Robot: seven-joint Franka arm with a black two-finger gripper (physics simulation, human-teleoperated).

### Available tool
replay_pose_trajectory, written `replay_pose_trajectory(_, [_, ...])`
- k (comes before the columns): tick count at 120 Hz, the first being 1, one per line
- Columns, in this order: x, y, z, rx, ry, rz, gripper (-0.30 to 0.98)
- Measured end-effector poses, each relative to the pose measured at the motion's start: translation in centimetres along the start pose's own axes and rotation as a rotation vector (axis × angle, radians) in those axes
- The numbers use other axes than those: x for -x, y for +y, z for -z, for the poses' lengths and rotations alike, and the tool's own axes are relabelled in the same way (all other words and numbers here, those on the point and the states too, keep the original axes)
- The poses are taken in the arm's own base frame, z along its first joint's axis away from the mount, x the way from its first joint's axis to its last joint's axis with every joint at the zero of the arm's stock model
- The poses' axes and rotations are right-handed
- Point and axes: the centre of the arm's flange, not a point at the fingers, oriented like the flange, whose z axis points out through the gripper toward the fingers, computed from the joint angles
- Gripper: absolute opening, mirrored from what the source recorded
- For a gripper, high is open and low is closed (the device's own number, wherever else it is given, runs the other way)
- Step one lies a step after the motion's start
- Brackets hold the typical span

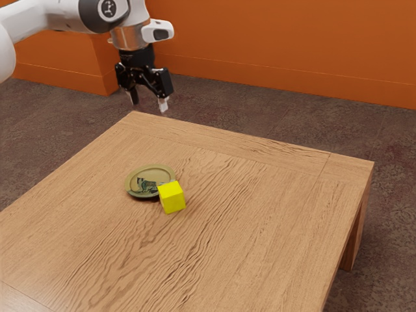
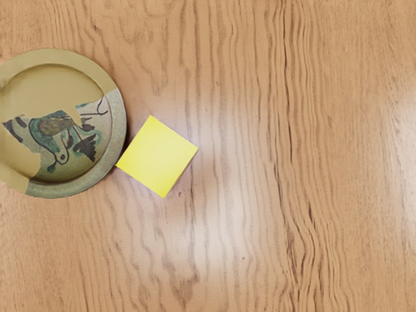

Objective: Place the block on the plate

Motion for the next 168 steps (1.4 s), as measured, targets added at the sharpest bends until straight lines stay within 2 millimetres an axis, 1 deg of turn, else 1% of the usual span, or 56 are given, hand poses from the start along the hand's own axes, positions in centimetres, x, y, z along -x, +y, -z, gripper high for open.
replay_pose_trajectory(28, [-0.1, -1.1, 0.5, -0.021, 0.012, 0.035, 0.69])
replay_pose_trajectory(44, [-0.1, -1.7, 0.8, -0.027, 0.006, 0.173, 0.69])
replay_pose_trajectory(50, [0.0, -1.8, 1.6, -0.028, 0.004, 0.247, 0.69])
replay_pose_trajectory(53, [0.1, -2.3, 2.1, -0.034, -0.002, 0.290, 0.69])
replay_pose_trajectory(57, [0.2, -3.5, 2.6, -0.042, -0.008, 0.355, 0.69])
replay_pose_trajectory(64, [0.6, -5.7, 2.8, -0.059, -0.031, 0.467, 0.69])
replay_pose_trajectory(68, [0.8, -6.3, 2.5, -0.064, -0.047, 0.514, 0.69])
replay_pose_trajectory(74, [0.8, -6.3, 2.1, -0.069, -0.064, 0.569, 0.69])
replay_pose_trajectory(76, [0.7, -6.3, 1.8, -0.069, -0.070, 0.586, 0.69])
replay_pose_trajectory(80, [0.2, -6.8, 0.3, -0.071, -0.089, 0.623, 0.69])
replay_pose_trajectory(87, [-1.2, -8.5, -3.2, -0.075, -0.124, 0.699, 0.69])
replay_pose_trajectory(95, [-2.0, -10.5, -6.1, -0.069, -0.152, 0.792, 0.69])
replay_pose_trajectory(101, [-2.4, -11.1, -7.4, -0.057, -0.162, 0.845, 0.69])
replay_pose_trajectory(112, [-3.0, -11.3, -9.7, -0.028, -0.182, 0.926, 0.69])
replay_pose_trajectory(125, [-4.1, -12.1, -12.8, -0.016, -0.203, 1.015, 0.69])
replay_pose_trajectory(129, [-4.4, -12.1, -13.3, -0.015, -0.203, 1.036, 0.69])
replay_pose_trajectory(146, [-5.6, -10.8, -15.3, -0.018, -0.202, 1.092, 0.69])
replay_pose_trajectory(159, [-6.6, -10.3, -17.8, -0.029, -0.217, 1.128, 0.69])
replay_pose_trajectory(168, [-7.0, -10.0, -19.0, -0.035, -0.223, 1.150, 0.69])
